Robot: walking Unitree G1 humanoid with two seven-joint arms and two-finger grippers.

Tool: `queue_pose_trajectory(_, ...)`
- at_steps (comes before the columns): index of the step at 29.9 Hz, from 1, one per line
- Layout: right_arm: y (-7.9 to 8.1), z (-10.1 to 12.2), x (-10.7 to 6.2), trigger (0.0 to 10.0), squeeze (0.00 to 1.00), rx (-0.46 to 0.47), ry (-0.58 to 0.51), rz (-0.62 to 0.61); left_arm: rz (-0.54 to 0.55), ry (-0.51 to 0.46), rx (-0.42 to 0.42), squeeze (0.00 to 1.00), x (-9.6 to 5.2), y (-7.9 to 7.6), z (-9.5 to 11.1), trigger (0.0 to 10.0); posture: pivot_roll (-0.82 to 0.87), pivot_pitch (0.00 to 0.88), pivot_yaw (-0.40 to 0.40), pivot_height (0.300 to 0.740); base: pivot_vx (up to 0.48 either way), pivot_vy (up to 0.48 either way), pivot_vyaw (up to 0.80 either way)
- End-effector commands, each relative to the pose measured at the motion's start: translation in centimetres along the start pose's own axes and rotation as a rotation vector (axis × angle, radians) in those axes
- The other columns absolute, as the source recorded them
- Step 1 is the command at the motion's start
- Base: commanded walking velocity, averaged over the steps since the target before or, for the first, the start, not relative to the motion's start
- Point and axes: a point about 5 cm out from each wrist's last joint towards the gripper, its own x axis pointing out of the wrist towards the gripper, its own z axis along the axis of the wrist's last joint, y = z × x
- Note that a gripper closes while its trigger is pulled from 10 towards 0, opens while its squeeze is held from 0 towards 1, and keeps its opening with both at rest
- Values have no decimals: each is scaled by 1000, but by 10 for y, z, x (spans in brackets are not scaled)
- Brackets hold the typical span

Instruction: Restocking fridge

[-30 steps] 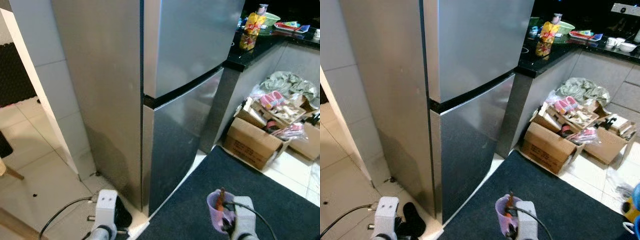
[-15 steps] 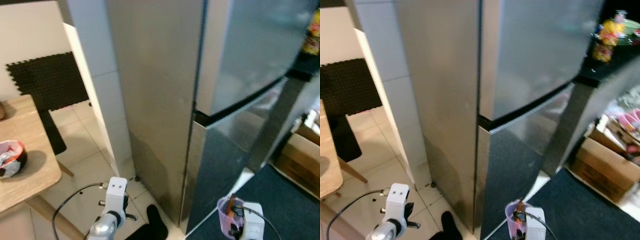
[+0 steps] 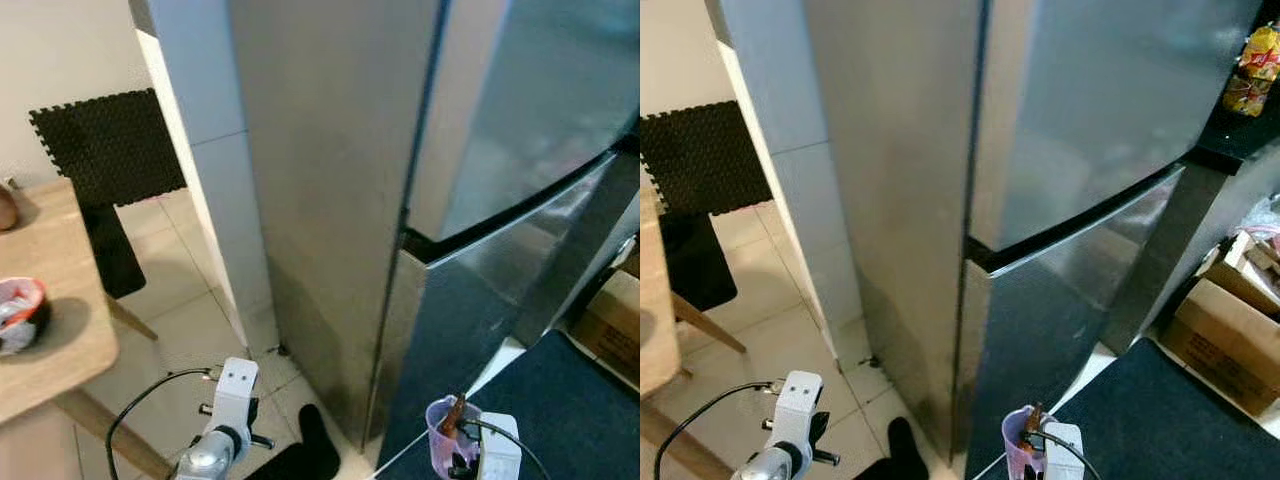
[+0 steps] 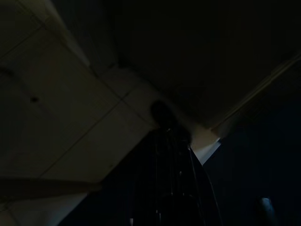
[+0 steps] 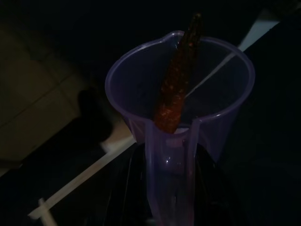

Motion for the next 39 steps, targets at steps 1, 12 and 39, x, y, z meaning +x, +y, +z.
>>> queue_pose_trajectory(1, -5, 2, -1, 10000, 0, 32, -21, -22, 16, 7, -4, 0, 0, 1, 0, 10000, -29, 0, 38, 740, 0, 0, 0)
queue_pose_trajectory(12, -7, 6, 0, 10000, 0, 18, -32, -24, 25, -10, -32, 0, 1, -1, 1, 10000, -36, 0, 24, 740, 0, 0, 0)
queue_pose_trajectory(39, -17, 26, 3, 10000, 0, -142, -34, 30, 122, -41, -183, 0, -4, -1, -7, 10000, -21, 0, -100, 740, 0, 0, 0)
